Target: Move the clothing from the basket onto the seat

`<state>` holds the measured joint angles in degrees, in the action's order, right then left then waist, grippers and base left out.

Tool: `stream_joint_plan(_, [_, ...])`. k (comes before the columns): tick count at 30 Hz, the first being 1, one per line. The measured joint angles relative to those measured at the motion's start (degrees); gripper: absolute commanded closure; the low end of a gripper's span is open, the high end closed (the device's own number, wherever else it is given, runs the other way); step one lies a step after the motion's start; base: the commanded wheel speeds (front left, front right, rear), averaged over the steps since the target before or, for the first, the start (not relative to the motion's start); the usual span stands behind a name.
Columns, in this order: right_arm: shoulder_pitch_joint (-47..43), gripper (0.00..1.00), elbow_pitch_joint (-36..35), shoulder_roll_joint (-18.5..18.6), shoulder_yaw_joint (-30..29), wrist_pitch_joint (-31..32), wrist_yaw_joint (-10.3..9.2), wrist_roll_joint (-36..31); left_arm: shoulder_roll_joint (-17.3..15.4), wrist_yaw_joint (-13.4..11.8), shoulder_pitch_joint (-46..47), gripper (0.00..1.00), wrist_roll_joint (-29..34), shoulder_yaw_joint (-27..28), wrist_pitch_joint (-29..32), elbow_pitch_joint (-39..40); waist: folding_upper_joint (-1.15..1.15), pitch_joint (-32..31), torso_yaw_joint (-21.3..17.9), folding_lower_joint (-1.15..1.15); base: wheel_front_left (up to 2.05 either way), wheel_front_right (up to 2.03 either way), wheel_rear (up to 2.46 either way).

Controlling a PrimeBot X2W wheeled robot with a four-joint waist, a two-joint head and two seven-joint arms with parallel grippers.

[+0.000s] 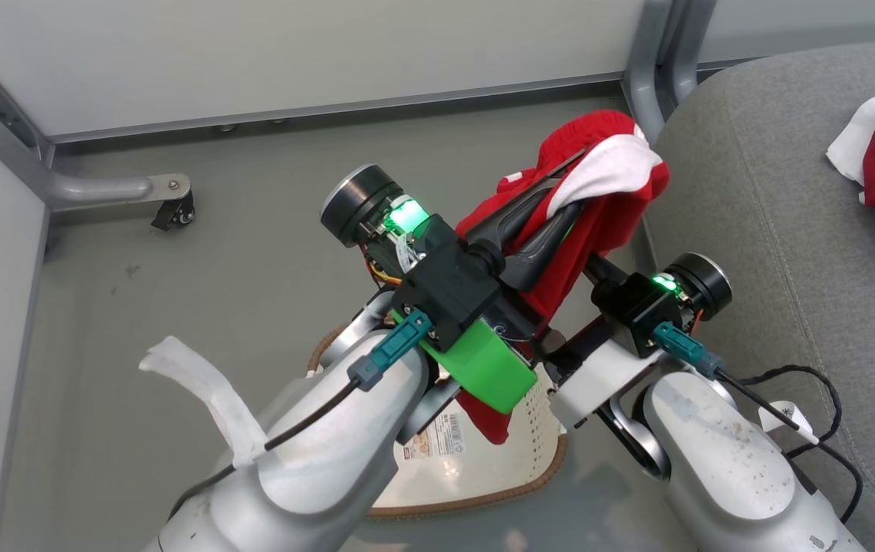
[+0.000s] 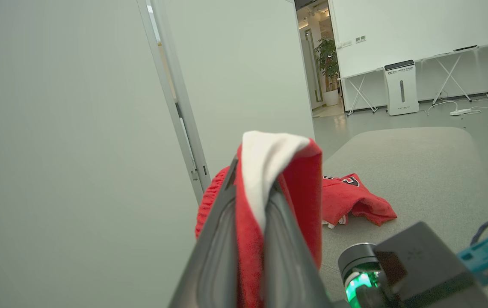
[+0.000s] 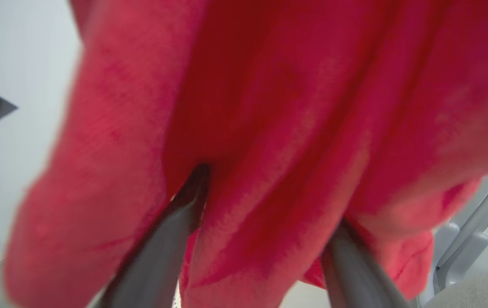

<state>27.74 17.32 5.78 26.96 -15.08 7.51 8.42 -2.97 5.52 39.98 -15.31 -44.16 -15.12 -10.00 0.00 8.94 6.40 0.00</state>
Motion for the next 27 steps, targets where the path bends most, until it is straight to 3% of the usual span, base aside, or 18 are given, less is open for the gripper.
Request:
stream_joint_plan(2, [-0.01,0.00,0.00,-0.36,0.01,0.00,0.00,0.31,0.01,-0.08,0.01,1.00,-0.45,-0.24,0.00,0.12,0.00,0.34,0.15,0.00,0.00,0.00,0.00])
stream_joint_plan(3, [-0.03,0.61,0.07,-0.55,0.02,0.00,0.00,0.59,0.01,-0.19,0.01,1.00,-0.65,-0.26,0.00,0.10,0.00,0.46,0.19,0.00,0.00,0.00,0.00])
stream_joint_plan(4, [-0.07,0.84,0.09,-0.74,-0.01,0.00,0.00,0.77,0.01,-0.34,0.01,1.00,-0.79,-0.26,0.00,-0.03,0.00,0.60,0.22,0.00,0.00,0.00,0.00])
stream_joint_plan(5, [-0.13,1.00,0.09,-0.89,-0.15,0.00,0.00,0.86,0.01,-0.48,0.01,1.00,-0.80,-0.27,0.00,-0.31,0.00,0.72,0.21,0.00,0.00,0.00,0.00])
stream_joint_plan(21, [-2.19,1.00,-0.15,-1.19,-1.67,0.00,0.00,1.69,-0.01,-0.49,-0.49,1.00,-0.88,0.04,-0.01,-3.18,0.00,1.17,-1.03,0.00,0.00,0.00,0.00])
stream_joint_plan(22, [-2.19,1.00,-0.15,-1.22,-1.77,0.00,0.00,1.71,-0.01,-0.49,-0.65,0.62,-0.87,0.05,0.00,-3.27,0.00,1.16,-1.20,0.00,0.00,0.00,0.00])
stream_joint_plan(23, [-2.19,1.00,-0.15,-1.22,-1.91,0.00,0.00,1.71,-0.01,-0.49,-0.68,0.08,-0.88,0.05,-0.01,-3.41,0.00,1.15,-1.33,0.00,0.00,0.00,0.00])
stream_joint_plan(24, [-2.19,1.00,-0.15,-1.22,-2.15,0.00,0.00,1.72,-0.01,-0.48,-0.69,0.00,-0.94,0.07,-0.01,-3.65,0.00,1.16,-1.49,0.00,0.00,0.00,0.00])
stream_joint_plan(27, [-2.19,1.00,-0.25,-1.27,-3.32,0.00,0.00,1.81,0.00,-0.48,-0.71,0.00,-1.13,0.14,-0.01,-3.96,0.00,1.22,-1.97,0.00,0.00,0.00,0.00])
